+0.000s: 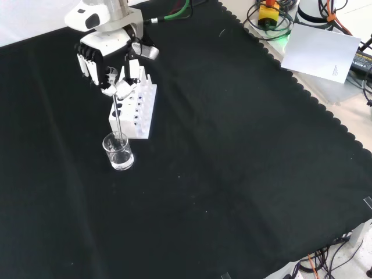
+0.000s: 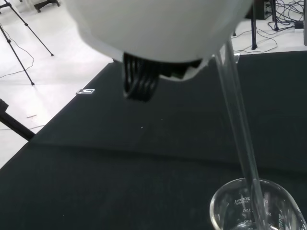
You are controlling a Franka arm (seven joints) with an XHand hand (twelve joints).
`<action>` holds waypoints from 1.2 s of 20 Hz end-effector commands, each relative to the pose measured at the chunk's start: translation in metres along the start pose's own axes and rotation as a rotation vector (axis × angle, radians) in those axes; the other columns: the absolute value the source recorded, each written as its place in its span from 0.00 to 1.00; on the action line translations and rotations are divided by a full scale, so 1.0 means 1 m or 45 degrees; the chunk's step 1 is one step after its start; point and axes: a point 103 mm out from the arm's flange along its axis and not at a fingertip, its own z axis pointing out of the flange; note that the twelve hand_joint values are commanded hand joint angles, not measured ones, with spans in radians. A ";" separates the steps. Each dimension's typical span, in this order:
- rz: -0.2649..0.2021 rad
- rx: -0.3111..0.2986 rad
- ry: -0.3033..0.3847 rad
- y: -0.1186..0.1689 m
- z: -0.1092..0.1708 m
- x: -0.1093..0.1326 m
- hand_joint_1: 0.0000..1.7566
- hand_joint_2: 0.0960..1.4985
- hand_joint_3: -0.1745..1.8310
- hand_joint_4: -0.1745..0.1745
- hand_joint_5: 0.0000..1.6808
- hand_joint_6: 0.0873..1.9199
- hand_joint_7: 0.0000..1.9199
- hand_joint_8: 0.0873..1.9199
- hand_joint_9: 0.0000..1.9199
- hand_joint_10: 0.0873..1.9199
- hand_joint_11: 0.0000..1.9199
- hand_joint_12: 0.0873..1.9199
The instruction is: Put the glass rod back on the white test tube rack.
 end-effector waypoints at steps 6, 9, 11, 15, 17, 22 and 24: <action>0.017 -0.044 -0.008 -0.005 -0.017 -0.005 0.70 0.21 0.61 0.00 0.84 0.30 0.86 0.40 0.99 0.33 0.78 0.55; 0.044 -0.077 -0.008 -0.009 -0.026 -0.006 0.70 0.21 0.61 0.00 0.84 0.30 0.86 0.40 0.99 0.33 0.78 0.55; 0.051 -0.100 -0.011 -0.012 -0.034 -0.004 0.70 0.21 0.61 0.00 0.84 0.30 0.86 0.40 0.99 0.33 0.78 0.55; 0.079 -0.150 -0.029 -0.018 -0.051 -0.001 0.70 0.21 0.61 0.00 0.84 0.30 0.86 0.40 0.99 0.33 0.78 0.55; 0.088 -0.169 -0.033 -0.021 -0.059 -0.001 0.70 0.21 0.61 0.00 0.84 0.30 0.86 0.40 0.99 0.33 0.78 0.55; 0.114 -0.213 -0.039 -0.028 -0.081 -0.008 0.70 0.21 0.61 0.00 0.84 0.30 0.86 0.40 0.99 0.33 0.78 0.55; 0.131 -0.227 -0.042 -0.032 -0.089 -0.014 0.70 0.21 0.61 0.00 0.84 0.30 0.86 0.40 0.99 0.33 0.78 0.55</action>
